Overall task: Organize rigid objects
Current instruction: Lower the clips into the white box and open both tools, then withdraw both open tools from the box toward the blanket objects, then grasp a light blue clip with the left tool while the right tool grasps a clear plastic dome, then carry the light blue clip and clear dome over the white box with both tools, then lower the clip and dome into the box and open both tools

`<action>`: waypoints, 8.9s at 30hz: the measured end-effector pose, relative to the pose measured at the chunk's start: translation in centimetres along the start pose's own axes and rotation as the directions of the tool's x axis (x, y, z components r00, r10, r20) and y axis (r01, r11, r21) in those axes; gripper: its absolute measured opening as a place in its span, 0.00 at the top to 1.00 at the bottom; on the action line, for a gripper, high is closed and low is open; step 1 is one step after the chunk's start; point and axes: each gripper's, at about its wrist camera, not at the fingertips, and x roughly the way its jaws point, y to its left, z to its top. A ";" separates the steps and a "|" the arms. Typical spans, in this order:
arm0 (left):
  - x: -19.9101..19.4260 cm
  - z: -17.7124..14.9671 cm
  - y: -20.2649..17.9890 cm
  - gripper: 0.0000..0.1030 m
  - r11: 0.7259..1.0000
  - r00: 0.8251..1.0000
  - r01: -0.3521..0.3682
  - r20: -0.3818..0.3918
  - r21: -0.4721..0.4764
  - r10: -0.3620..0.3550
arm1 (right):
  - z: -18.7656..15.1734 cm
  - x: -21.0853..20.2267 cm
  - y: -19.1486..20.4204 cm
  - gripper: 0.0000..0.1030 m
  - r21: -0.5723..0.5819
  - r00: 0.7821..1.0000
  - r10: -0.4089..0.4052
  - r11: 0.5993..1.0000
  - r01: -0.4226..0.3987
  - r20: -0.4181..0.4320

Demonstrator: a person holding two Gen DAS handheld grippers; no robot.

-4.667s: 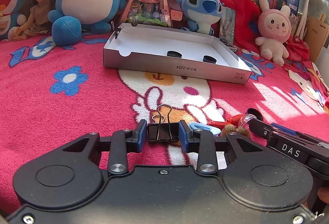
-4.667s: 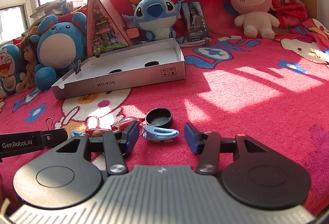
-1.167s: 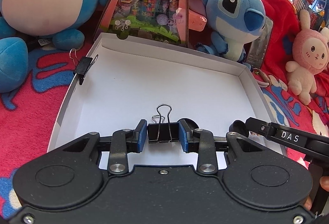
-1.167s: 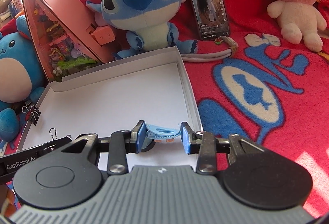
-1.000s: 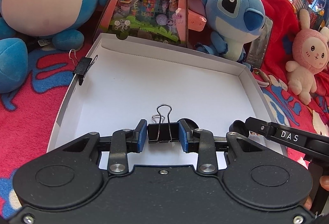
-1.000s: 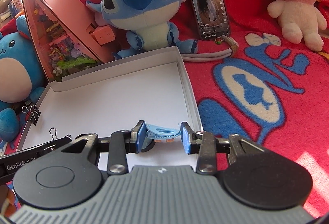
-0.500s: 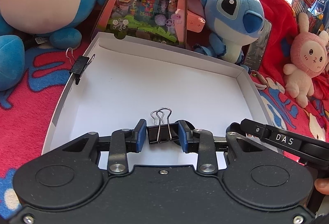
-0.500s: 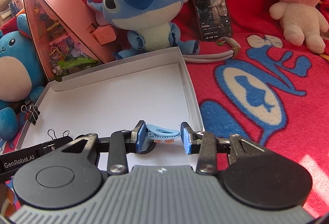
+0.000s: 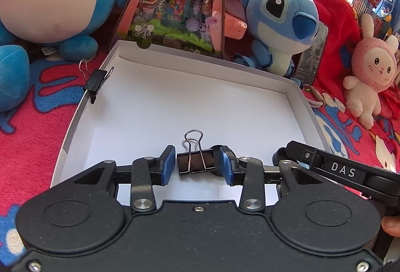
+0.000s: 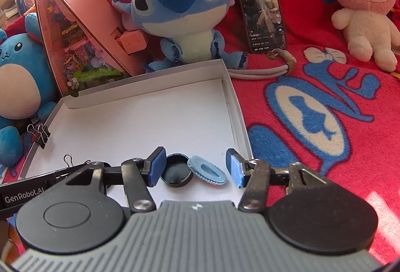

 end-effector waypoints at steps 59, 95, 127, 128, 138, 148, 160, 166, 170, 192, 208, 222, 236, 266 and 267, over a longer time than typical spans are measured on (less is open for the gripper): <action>-15.1 -11.7 -2.8 0.20 0.971 0.972 0.038 0.215 0.235 -0.090 | -10.6 -13.7 -0.5 0.05 -0.345 0.965 0.139 0.937 -0.055 0.223; -15.5 -17.9 -1.1 0.19 0.968 0.982 0.023 0.174 0.250 -0.068 | -15.9 -14.1 -1.9 0.06 -0.374 0.970 0.157 0.924 -0.079 0.183; -14.3 -19.7 -3.2 0.56 0.940 0.985 0.031 0.149 0.340 -0.086 | -17.5 -14.8 -1.5 0.46 -0.339 0.968 0.218 0.926 -0.164 0.126; -14.3 -19.7 -3.2 0.56 0.941 0.985 0.025 0.153 0.339 -0.082 | -17.5 -14.8 -1.5 0.46 -0.332 0.967 0.224 0.927 -0.173 0.123; -13.8 -19.7 -2.9 0.66 0.948 0.985 0.021 0.153 0.317 -0.073 | -16.8 -14.3 -1.6 0.47 -0.184 0.947 0.307 0.941 -0.286 0.099; -14.2 -19.2 -1.7 0.66 0.961 0.984 -0.010 0.175 0.277 -0.040 | -16.6 -13.7 -0.5 0.47 -0.207 0.954 0.279 0.945 -0.253 0.107; -14.2 -17.6 0.3 0.66 0.979 0.979 -0.051 0.201 0.198 0.010 | -16.6 -12.8 1.0 0.57 -0.269 0.979 0.166 0.954 -0.129 0.119; -14.3 -16.9 0.8 0.66 0.984 0.975 -0.065 0.219 0.164 0.027 | -16.7 -12.9 1.5 0.68 -0.303 0.978 0.171 0.944 -0.129 0.116; -14.4 -16.5 1.0 0.66 0.985 0.973 -0.072 0.229 0.159 0.034 | -16.6 -13.2 1.7 0.68 -0.314 0.977 0.177 0.940 -0.133 0.119; -13.4 -8.8 0.8 0.66 0.988 0.957 -0.086 0.286 0.126 0.047 | -11.1 -12.9 1.8 0.68 -0.285 0.957 0.189 0.951 -0.122 0.219; -10.3 -4.8 1.6 0.66 0.997 0.972 -0.056 0.230 0.057 0.041 | -7.2 -9.8 1.2 0.68 -0.164 0.959 0.191 0.974 -0.157 0.211; -4.9 -1.7 1.9 0.66 0.994 0.988 -0.098 0.125 0.039 0.092 | -4.7 -5.3 2.2 0.68 -0.150 0.972 0.196 0.973 -0.176 0.129; -1.5 0.1 2.6 0.66 0.993 0.992 -0.113 0.048 -0.040 0.115 | -0.7 -1.3 1.6 0.68 -0.035 0.978 0.208 0.978 -0.207 0.015; -1.2 -0.1 1.9 0.67 0.993 0.991 -0.119 0.068 -0.014 0.119 | -0.5 0.6 2.0 0.66 -0.023 0.983 0.183 0.983 -0.184 -0.020; -1.2 -0.1 1.9 0.66 0.993 0.991 -0.118 0.068 -0.013 0.119 | -0.6 0.5 2.0 0.65 -0.023 0.983 0.185 0.982 -0.185 -0.020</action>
